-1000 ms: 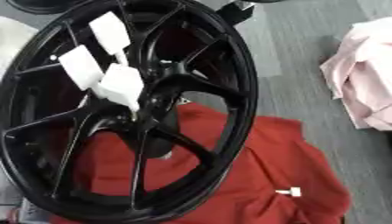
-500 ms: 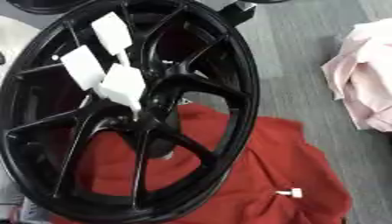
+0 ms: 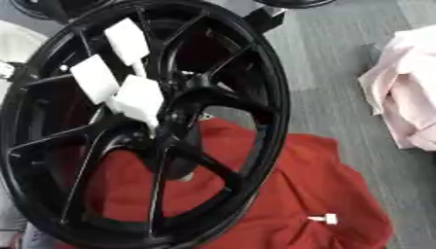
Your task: Pull the pin out of the wheel hub.
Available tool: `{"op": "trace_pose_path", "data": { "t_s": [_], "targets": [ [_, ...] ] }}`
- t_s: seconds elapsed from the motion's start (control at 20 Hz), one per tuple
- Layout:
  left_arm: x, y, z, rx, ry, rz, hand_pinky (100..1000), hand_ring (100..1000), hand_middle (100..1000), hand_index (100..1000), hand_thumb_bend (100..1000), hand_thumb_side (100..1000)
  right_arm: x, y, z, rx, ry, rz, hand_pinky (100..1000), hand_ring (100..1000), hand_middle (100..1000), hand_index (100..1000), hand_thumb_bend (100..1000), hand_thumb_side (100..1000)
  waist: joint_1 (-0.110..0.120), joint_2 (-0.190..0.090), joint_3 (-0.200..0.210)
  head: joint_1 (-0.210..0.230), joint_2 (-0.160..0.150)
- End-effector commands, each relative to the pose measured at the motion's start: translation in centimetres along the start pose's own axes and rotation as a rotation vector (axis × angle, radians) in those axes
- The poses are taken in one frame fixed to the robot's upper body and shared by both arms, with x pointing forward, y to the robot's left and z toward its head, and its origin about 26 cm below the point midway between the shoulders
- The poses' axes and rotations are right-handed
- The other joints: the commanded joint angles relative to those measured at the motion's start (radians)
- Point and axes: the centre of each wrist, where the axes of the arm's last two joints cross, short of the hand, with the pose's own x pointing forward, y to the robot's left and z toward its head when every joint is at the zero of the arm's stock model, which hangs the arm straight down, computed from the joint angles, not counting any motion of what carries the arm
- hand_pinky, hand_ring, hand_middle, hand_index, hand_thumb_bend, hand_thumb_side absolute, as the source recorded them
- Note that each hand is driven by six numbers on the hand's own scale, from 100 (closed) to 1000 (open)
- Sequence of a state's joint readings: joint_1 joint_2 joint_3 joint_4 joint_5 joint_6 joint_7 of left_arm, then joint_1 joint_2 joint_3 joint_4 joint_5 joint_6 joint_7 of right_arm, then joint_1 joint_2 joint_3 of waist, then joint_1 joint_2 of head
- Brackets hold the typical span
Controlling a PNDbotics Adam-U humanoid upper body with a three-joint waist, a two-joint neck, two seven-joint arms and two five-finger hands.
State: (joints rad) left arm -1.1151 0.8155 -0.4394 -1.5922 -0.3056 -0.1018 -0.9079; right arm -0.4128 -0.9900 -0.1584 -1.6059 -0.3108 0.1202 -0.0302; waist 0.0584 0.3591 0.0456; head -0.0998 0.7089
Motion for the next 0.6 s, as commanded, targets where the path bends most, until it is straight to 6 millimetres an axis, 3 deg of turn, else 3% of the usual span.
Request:
{"op": "trace_pose_path", "data": {
  "t_s": [0.05, 0.4, 0.6],
  "targets": [
    [0.1, 1.9, 1.1, 0.057, 0.009, -0.051, 875, 834, 787, 876, 365, 394, 1.1, -0.7, -0.3, -0.008, -0.026, 0.026, 845, 784, 736, 748, 100, 844, -0.006, -0.022, -0.002, 0.004, -0.017],
    [-0.3, 3.4, 0.4, 0.093, 0.036, -0.103, 876, 835, 793, 859, 310, 367, 1.2, -0.6, -0.4, -0.005, -0.029, 0.025, 845, 783, 735, 748, 100, 845, -0.004, -0.017, -0.011, 0.009, -0.019],
    [-0.3, 4.0, 0.2, 0.107, 0.027, -0.11, 875, 832, 792, 852, 331, 417, 1.2, -0.5, -0.4, -0.003, -0.031, 0.026, 845, 783, 735, 748, 100, 846, 0.001, -0.012, -0.019, 0.007, -0.025]
  ]
}}
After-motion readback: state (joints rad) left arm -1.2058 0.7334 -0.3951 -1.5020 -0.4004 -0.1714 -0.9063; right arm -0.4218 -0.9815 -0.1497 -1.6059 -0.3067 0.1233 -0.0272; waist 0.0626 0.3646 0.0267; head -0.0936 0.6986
